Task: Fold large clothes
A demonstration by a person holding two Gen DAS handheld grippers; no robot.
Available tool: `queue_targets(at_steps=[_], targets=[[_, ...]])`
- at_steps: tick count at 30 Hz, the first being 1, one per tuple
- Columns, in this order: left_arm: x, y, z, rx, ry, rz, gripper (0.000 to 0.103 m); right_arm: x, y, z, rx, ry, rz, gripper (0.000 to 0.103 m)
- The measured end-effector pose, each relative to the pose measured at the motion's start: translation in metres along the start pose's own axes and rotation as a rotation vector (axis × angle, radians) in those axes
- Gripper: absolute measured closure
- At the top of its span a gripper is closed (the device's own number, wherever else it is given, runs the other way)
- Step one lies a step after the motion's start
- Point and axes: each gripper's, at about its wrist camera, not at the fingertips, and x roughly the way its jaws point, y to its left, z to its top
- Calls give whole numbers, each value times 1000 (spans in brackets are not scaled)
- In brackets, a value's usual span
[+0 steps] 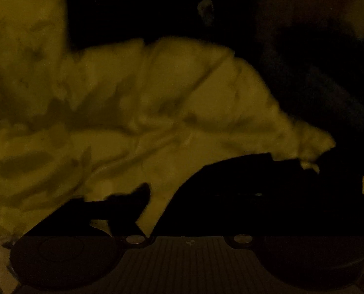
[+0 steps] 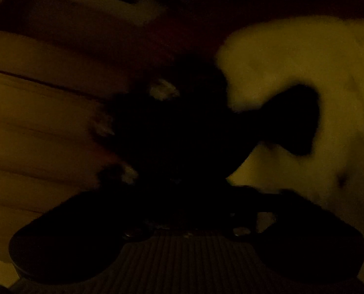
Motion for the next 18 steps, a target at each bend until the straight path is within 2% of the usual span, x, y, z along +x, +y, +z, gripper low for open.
queue_targets(at_steps=[2,4,8,11,13,15,18], targets=[[0,4,-19,11,14,11,0,5,-16,-19,-22,32,-58,39],[-2,15,-39,7,33,6,0,12,-26,-41,-103,131,-87,38],[-20,47,-93,-32,69,10,0,11,-40,-92,-363,310,-165,32],[-38,54,-135,-37,86,2,0,0,-39,-128,-577,403,-195,28],[-49,50,-160,-4,84,1,0,-5,-34,-146,-735,451,-207,27],[-58,39,-175,46,80,-11,0,-20,-28,-162,-872,458,-205,25],[-64,4,-185,168,49,-76,0,-37,-15,-171,-980,469,-193,22]])
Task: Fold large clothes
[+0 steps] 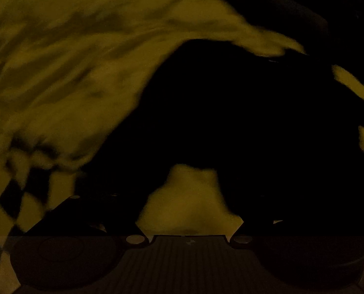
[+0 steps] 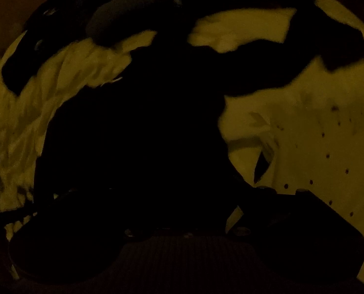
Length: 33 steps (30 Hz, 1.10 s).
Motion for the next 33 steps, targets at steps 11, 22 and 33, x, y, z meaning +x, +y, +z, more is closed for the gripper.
queue_targets(at_steps=[11,22,33], targets=[[82,-140,55,373,-1,-174,0,-28,19,-56,-186,86,-20,18],[68,-150,38,408,7,-259,60,-53,-11,-87,-91,78,-95,17],[-84,-53,-71,161,-7,-245,60,-23,20,-63,-220,61,-13,18]])
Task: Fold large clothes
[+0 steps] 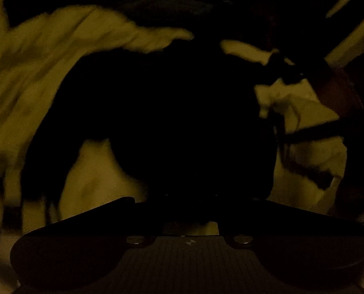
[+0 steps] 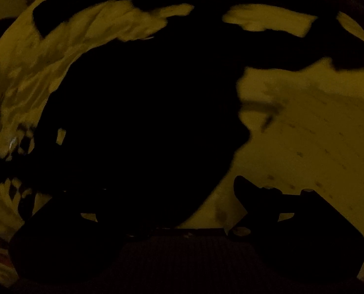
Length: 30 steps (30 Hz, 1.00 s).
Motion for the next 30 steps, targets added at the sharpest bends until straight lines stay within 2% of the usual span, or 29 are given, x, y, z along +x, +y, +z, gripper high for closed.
queue_targets(at_steps=[4,7,9,12,14,17,18,19,21,26,30], targets=[[-11,11,-46,-156,53,56,60,22,18,5,-60,32,16,19],[-11,12,-61,-230,48,55,60,38,31,10,-98,46,47,21],[-7,11,-63,-238,51,62,60,52,43,14,-152,62,47,24],[-1,10,-60,-237,58,80,60,78,56,25,-210,65,-10,30],[0,11,-61,-240,62,80,60,96,61,34,-233,50,-86,31],[3,12,-61,-252,77,82,60,125,56,44,-215,91,-169,42],[2,13,-62,-248,81,79,60,131,52,45,-209,110,-173,54],[3,13,-61,-241,84,79,60,132,48,45,-207,113,-171,73],[5,12,-59,-225,85,80,60,120,43,43,-201,76,-157,90],[12,13,-54,-213,95,68,60,34,12,17,-94,-107,-19,91],[11,17,-56,-214,108,69,60,-30,-8,-27,-101,-138,35,92]])
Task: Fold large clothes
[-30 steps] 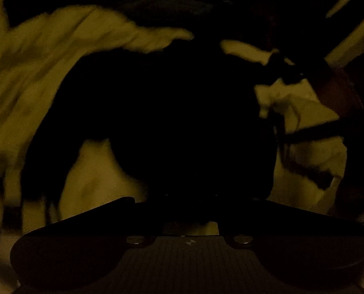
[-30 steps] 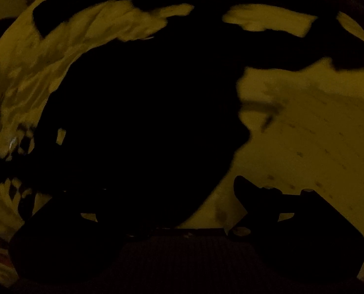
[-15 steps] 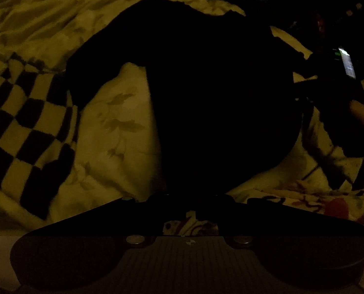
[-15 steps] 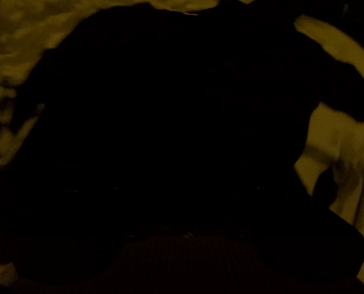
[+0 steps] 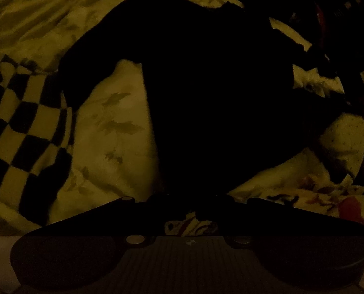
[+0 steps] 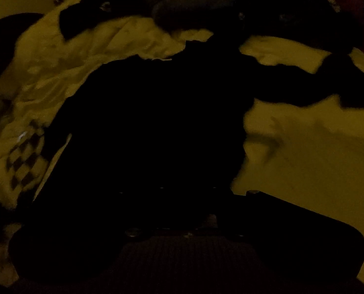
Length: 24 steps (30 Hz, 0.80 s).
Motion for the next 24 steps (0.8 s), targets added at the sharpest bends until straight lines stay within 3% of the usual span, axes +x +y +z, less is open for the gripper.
queue_targets(at_steps=[5,9,16,24], targets=[[1,8,-8,-1,22,28,60,-31,-4,-61,-25,63,-39,93],[4,11,-12,5,20,47,60,-20,-21,-89,91,104,-71,95],[19,10,-27,21,40,79,60,-8,-30,-109,100,148,-62,101],[21,19,-35,-60,0,71,58,-4,-39,-116,129,202,-83,97]])
